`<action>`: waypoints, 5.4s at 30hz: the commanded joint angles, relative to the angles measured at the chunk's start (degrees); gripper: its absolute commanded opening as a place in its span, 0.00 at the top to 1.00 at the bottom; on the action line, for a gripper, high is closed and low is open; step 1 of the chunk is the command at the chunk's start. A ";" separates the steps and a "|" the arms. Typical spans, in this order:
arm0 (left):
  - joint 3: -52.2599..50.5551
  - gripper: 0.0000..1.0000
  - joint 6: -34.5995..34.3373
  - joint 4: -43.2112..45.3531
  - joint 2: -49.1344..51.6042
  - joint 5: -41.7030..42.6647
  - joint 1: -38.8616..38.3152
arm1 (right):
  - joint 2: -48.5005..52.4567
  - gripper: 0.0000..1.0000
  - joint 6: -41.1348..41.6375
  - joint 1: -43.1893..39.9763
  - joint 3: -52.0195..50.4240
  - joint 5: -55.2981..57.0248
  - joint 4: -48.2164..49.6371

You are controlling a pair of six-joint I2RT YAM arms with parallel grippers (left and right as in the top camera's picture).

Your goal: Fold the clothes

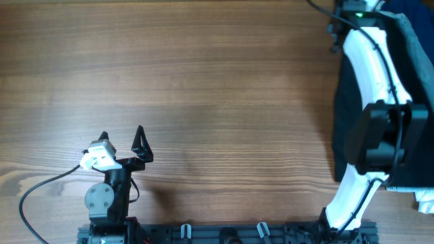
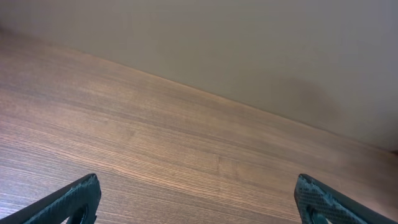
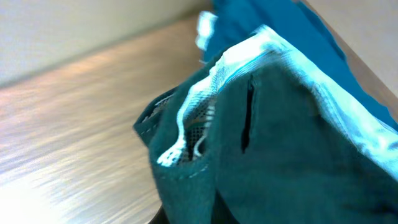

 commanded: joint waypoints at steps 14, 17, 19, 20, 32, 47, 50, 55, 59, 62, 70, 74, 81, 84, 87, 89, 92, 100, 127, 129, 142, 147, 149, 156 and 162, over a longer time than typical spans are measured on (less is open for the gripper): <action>-0.11 0.00 1.33 -0.46 -0.26 0.72 -0.35 | -1.29 0.96 3.45 21.49 -0.59 -32.74 7.52; -0.11 0.00 1.33 -0.46 -0.26 0.72 -0.35 | 0.50 0.96 4.13 27.89 -0.59 -35.71 8.66; -0.11 0.00 1.33 -0.44 -0.26 0.72 -0.35 | 1.25 0.96 5.07 31.89 -0.59 -36.89 8.63; -0.11 0.00 1.33 -0.46 -0.26 0.70 -0.35 | 1.36 0.96 5.20 33.09 -0.61 -37.22 8.57; -0.11 0.00 1.33 -0.44 -0.26 0.70 -0.35 | 2.32 0.76 6.29 43.21 -0.59 -43.12 7.80; -0.11 0.00 1.33 -0.44 -0.26 0.70 -0.35 | -2.47 0.44 2.05 31.36 1.09 -42.10 2.80; -0.11 0.00 1.33 -0.44 -0.26 0.70 -0.35 | -2.45 0.51 1.95 25.79 1.07 -42.12 -4.48; -0.11 0.00 1.33 -0.44 -0.26 0.70 -0.35 | -2.45 0.42 -0.17 16.06 1.05 -41.94 -19.43; -0.11 0.00 1.33 -0.46 -0.26 0.70 -0.35 | -2.45 0.27 -1.38 9.84 1.01 -37.48 -29.86; -0.11 0.00 1.33 -0.46 -0.26 0.70 -0.35 | -2.45 0.18 -2.93 5.64 0.52 -34.23 -33.18; -0.11 0.00 1.33 -0.46 -0.26 0.70 -0.35 | -2.38 0.21 -8.61 -3.52 -4.90 -37.66 -23.78; -0.11 0.00 1.33 -0.44 -0.26 0.72 -0.35 | -2.32 0.24 -8.63 -5.44 -10.01 -41.35 -18.38; -0.11 0.00 1.33 -0.46 -0.26 0.70 -0.35 | -0.20 0.29 -5.57 -5.66 -15.15 -46.25 -11.17; -0.11 0.00 1.33 -0.46 -0.26 0.70 -0.35 | 1.44 0.32 -4.74 -5.53 -16.37 -47.12 -7.04; -0.11 0.00 1.33 -0.44 -0.26 0.70 -0.35 | 2.54 0.32 -2.78 -5.51 -16.48 -47.04 -6.45; -0.11 0.00 1.33 -0.46 -0.26 0.70 -0.35 | 3.43 0.32 -2.73 -5.51 -16.50 -47.06 -6.49; -0.11 0.00 1.33 -0.46 -0.26 0.70 -0.35 | 4.85 0.32 -2.71 -5.51 -16.85 -46.42 -6.47; -0.11 0.00 1.33 -0.46 -0.26 0.72 -0.35 | 5.46 0.37 -2.67 -5.51 -16.85 -46.47 -4.55; -0.11 0.00 1.33 -0.46 -0.26 0.72 -0.35 | 5.68 0.95 -1.09 -5.51 -16.85 -46.42 -1.97; -0.11 0.00 1.33 -0.46 -0.26 0.70 -0.35 | 5.73 0.96 -1.07 -5.51 -16.85 -46.42 -1.84; -0.11 0.00 1.33 -0.46 -0.26 0.72 -0.35 | 2.45 0.96 0.52 -5.51 -13.27 -50.64 -1.14; -0.11 0.00 1.33 -0.46 -0.26 0.70 -0.35 | -0.63 0.96 3.48 -5.51 -13.27 -50.40 -1.31; -0.11 0.00 1.33 -0.46 -0.26 0.70 -0.35 | -1.90 0.96 3.43 -5.51 -13.27 -50.14 -1.07; -0.11 0.00 1.33 -0.46 -0.26 0.72 -0.35 | -4.31 0.96 3.87 -5.51 -13.29 -44.30 3.98; -0.11 0.00 1.33 -0.44 -0.26 0.70 -0.35 | -4.13 0.96 6.36 -5.51 -13.64 -39.71 5.16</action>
